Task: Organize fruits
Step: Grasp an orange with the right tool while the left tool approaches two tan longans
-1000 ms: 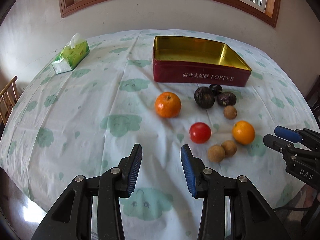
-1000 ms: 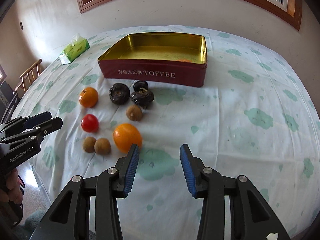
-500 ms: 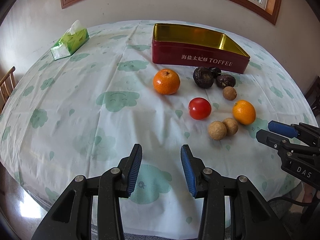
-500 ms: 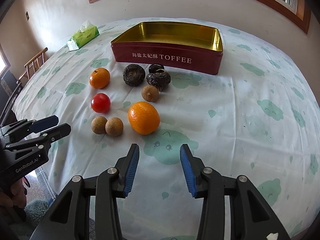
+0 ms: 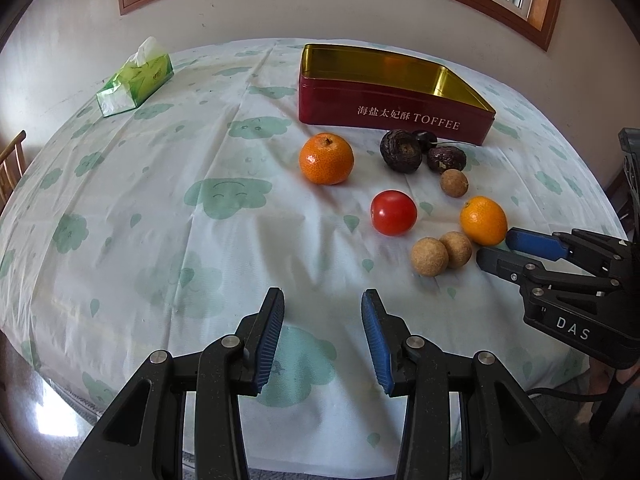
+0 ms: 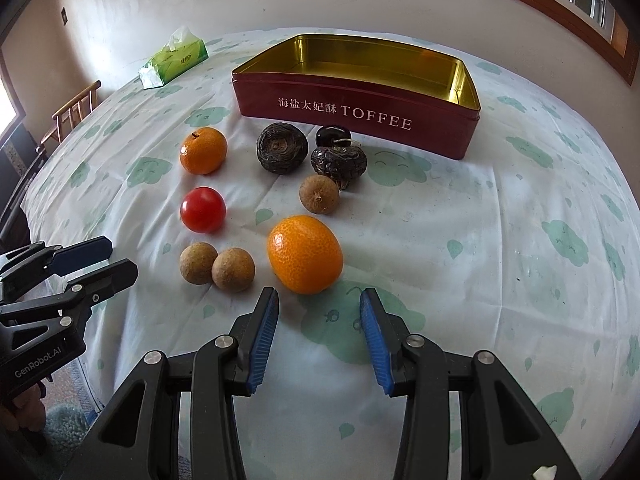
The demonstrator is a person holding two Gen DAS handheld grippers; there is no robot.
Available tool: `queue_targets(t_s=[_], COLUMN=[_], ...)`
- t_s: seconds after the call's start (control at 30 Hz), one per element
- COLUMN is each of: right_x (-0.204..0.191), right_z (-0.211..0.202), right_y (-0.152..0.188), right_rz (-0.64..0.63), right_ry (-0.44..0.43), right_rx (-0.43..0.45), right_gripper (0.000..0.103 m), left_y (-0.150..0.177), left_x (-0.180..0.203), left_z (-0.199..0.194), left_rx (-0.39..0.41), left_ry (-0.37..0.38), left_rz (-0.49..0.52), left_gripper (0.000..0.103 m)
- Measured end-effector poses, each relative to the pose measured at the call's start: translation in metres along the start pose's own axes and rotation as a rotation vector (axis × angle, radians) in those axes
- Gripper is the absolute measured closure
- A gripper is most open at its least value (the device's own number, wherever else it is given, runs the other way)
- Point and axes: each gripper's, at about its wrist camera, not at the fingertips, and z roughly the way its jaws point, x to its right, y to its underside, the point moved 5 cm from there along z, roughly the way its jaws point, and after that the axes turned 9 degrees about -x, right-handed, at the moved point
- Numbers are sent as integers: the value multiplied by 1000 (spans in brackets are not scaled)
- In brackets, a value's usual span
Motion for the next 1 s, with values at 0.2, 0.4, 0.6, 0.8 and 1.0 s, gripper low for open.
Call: queue_targets(t_s=[0.2,0.4,0.6,0.8,1.0], right_x=[-4,-3,12,38,62], right_z=[4,4,1,-2,-7], right_y=[-8,-10,-8,-1,7], right_rz=[-15,-12,33,113,167], right_ry=[4,2,18,39,63], right_rx=[12,22,27,29,39], right_gripper=[63,70,71,71,71], left_y=[1,0,-1,-1,-3], left_x=[5,10,19,31,44], left_z=[2,3,2,2,2], left_rx=[-6,-9,-6,-10,-19], left_ry=[6,12,32,71,107], left_rz=[14,20,40,70,92], left_gripper=[61,61,61,61,61])
